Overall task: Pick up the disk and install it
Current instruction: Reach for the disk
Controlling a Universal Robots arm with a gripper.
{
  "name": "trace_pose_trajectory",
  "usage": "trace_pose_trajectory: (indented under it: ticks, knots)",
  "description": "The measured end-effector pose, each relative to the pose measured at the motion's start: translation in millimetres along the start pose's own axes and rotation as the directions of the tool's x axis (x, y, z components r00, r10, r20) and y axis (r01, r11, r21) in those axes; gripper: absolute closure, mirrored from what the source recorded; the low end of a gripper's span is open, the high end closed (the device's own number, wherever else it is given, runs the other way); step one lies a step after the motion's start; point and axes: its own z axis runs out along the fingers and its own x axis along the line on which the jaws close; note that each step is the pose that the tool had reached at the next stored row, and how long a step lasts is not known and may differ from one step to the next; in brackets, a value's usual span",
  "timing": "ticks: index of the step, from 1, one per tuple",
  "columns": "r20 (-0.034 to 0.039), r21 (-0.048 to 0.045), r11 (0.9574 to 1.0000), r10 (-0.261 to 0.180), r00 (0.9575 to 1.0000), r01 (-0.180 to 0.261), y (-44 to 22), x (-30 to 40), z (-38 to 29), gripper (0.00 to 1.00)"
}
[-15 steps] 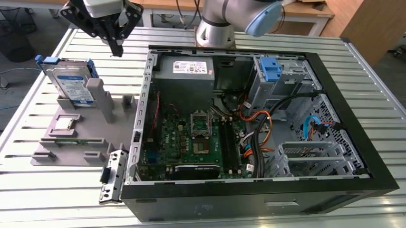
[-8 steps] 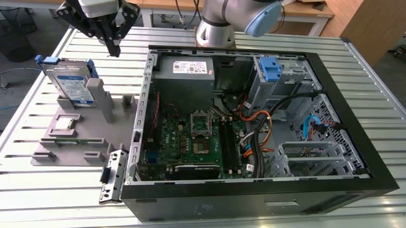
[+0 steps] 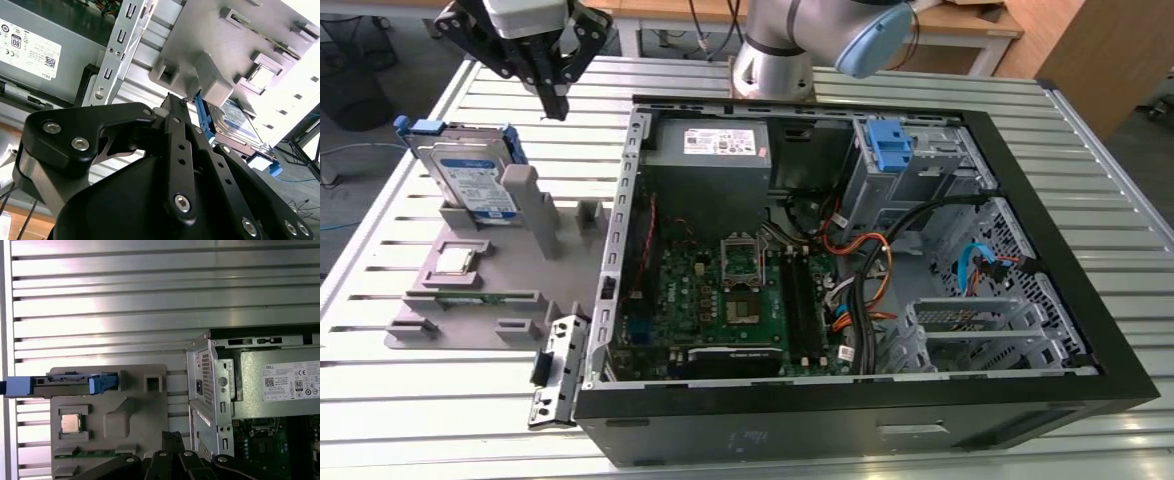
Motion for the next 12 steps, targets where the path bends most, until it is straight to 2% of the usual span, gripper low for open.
trace_pose_trajectory:
  ticks: [12]
  knots:
    - [0.0004,0.0003,0.9999,0.014,0.9999,-0.014,-0.5,5.0,2.5,0.90]
